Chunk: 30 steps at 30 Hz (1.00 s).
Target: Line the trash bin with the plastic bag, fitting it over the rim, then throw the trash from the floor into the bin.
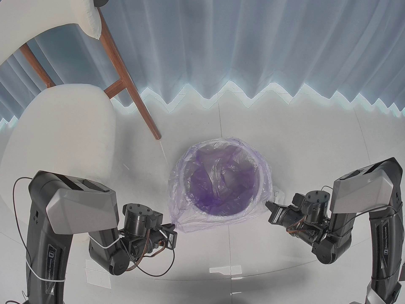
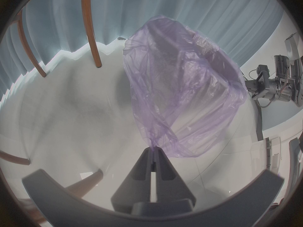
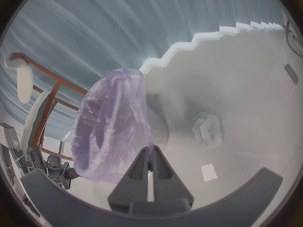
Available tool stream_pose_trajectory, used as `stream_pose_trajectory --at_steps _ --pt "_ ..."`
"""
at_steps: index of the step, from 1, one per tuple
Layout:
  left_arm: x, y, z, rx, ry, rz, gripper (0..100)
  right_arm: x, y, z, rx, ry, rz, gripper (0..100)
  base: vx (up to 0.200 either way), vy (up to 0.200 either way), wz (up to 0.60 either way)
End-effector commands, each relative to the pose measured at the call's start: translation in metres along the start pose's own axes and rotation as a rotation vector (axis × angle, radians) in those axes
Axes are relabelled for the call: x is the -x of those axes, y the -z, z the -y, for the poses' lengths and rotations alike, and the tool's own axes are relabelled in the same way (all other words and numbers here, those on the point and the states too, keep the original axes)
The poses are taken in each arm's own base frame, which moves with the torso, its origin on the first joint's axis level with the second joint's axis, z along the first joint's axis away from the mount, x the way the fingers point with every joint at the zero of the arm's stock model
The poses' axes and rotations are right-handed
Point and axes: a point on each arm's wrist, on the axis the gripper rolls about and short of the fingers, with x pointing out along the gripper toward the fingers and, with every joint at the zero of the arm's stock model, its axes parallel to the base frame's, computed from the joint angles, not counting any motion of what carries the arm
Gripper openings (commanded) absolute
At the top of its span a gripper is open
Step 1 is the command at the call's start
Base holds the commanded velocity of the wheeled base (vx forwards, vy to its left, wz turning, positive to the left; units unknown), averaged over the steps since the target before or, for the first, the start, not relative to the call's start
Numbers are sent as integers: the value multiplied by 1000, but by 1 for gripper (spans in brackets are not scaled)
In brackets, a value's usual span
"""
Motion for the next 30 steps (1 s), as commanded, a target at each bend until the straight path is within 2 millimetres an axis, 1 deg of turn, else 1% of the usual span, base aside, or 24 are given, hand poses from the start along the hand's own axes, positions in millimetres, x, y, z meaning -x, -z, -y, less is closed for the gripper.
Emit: stream_pose_trajectory --at_steps 1,7,10,14,17,22,23,25,26,30 --pt "-6 3 -11 -6 -29 -8 0 -15 11 7 1 3 -2 0 0 0 0" --pt "-18 1 -17 -4 -42 6 0 -31 12 10 2 -8 24 0 0 0 0" --pt "-23 1 -20 0 -47 0 0 -38 15 17 -2 4 29 0 0 0 0" --pt "-28 -2 -23 4 -55 7 0 -46 15 21 1 7 41 0 0 0 0" --pt "-29 -2 -23 4 -55 4 0 -49 16 25 7 14 44 0 0 0 0" --pt "-27 -5 -21 1 -49 8 0 -48 16 24 12 12 44 0 0 0 0" --pt "-27 -4 -20 0 -47 6 100 -47 15 24 12 12 44 0 0 0 0" --pt "-26 -7 -18 -3 -41 15 100 -46 15 23 12 12 39 0 0 0 0" --pt "-26 -7 -18 -3 -41 17 100 -45 16 23 12 13 37 100 0 0 0" --pt "-16 -22 -10 -6 -20 65 100 -40 11 20 11 9 44 100 0 0 0"
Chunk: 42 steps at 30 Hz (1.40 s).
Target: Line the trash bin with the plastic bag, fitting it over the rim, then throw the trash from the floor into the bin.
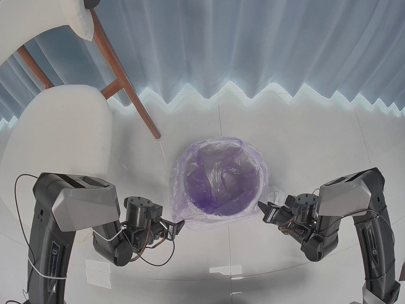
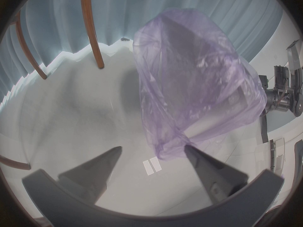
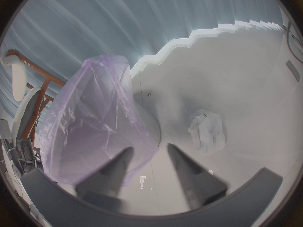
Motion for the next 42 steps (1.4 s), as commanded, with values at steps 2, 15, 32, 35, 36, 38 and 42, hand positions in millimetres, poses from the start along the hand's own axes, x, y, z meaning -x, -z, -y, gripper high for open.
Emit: stream_pose_trajectory --at_steps 2,15,32,35,36,38,42 --pt "18 -19 6 0 16 52 100 9 -14 -8 -5 -20 34 100 0 0 0" --pt "131 -8 17 -22 113 86 100 78 -38 -24 -10 -21 -9 100 0 0 0" --pt "214 -88 30 13 293 479 100 148 -89 -36 -22 -116 113 100 12 0 0" --pt "219 -104 31 -22 300 501 100 146 -92 -32 -19 -120 117 100 200 0 0" --pt "223 -109 32 -24 305 506 100 144 -95 -31 -13 -126 121 100 200 0 0" --pt "231 -116 36 -30 320 518 100 139 -102 -28 -2 -139 131 100 200 0 0" --pt "249 -128 37 -34 331 524 100 127 -117 -24 13 -167 118 100 200 0 0"
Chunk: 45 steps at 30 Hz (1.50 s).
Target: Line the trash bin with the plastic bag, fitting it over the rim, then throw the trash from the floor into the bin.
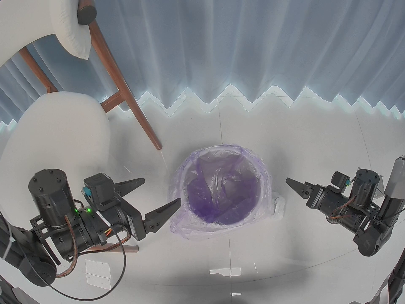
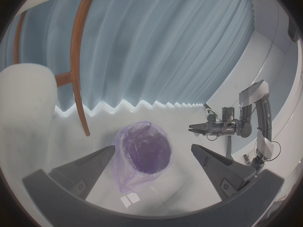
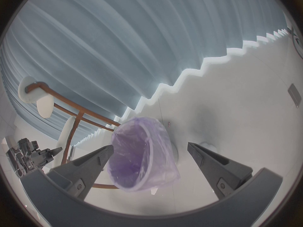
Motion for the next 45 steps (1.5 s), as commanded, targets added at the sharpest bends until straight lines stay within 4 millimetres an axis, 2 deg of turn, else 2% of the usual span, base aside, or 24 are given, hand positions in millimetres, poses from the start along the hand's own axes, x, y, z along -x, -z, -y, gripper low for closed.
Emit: stream_pose_trajectory --at_steps 1,5,8,15,23,29,32,37,45 --pt "29 -56 14 -29 34 115 100 -18 -31 10 17 -41 29 100 200 0 0" --pt "54 -88 29 -25 62 63 100 -38 -45 14 22 -53 12 100 200 0 0" --pt "63 -95 38 -11 42 15 100 -50 -34 24 48 -42 -57 100 133 0 0" --pt "87 -87 65 150 84 10 100 -69 -3 42 113 -97 -118 100 0 0 0" --pt "116 -45 66 124 13 -90 100 -86 14 49 104 -102 -146 100 0 0 0" --pt "122 -38 66 120 27 -100 100 -98 15 55 105 -106 -132 100 0 0 0" --pt "125 -37 69 121 59 -100 100 -105 14 49 99 -127 -122 100 0 0 0" --pt "125 -30 68 114 53 -125 100 -106 23 36 72 -155 -150 100 0 0 0" --pt "126 -24 67 106 49 -145 100 -112 26 37 73 -159 -153 100 0 0 0"
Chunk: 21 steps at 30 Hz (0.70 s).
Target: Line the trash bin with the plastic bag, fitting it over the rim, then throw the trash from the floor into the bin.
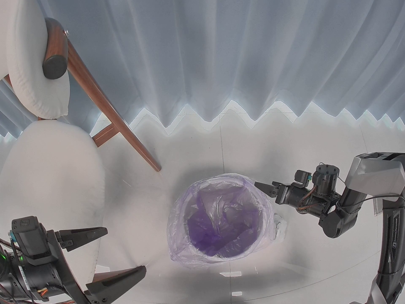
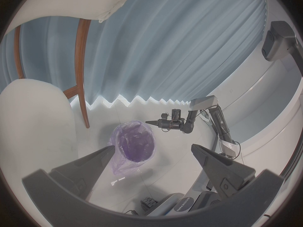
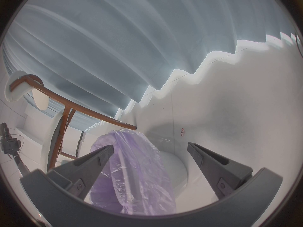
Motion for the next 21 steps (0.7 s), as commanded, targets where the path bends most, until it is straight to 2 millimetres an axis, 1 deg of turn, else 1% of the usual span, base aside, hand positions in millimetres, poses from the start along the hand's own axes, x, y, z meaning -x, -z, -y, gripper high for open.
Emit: stream_pose_trajectory --at_steps 1,4,7,8,15,21 --pt "0 4 -1 -4 -4 -12 100 -4 2 1 -1 -2 -5 100 0 0 0" --pt "3 11 -4 -15 -8 -26 100 -5 7 3 -7 1 -16 100 0 0 0" --pt "4 12 -4 -19 -3 -26 100 -6 9 4 -10 2 -22 100 0 0 0" --pt "4 12 -4 -20 -3 -24 100 -6 9 4 -10 2 -22 0 0 0 0" --pt "5 16 -4 -28 1 -39 100 -8 13 6 -14 6 -31 0 0 0 0" --pt "6 16 -4 -27 2 -33 100 -9 13 8 -14 7 -30 0 0 0 0"
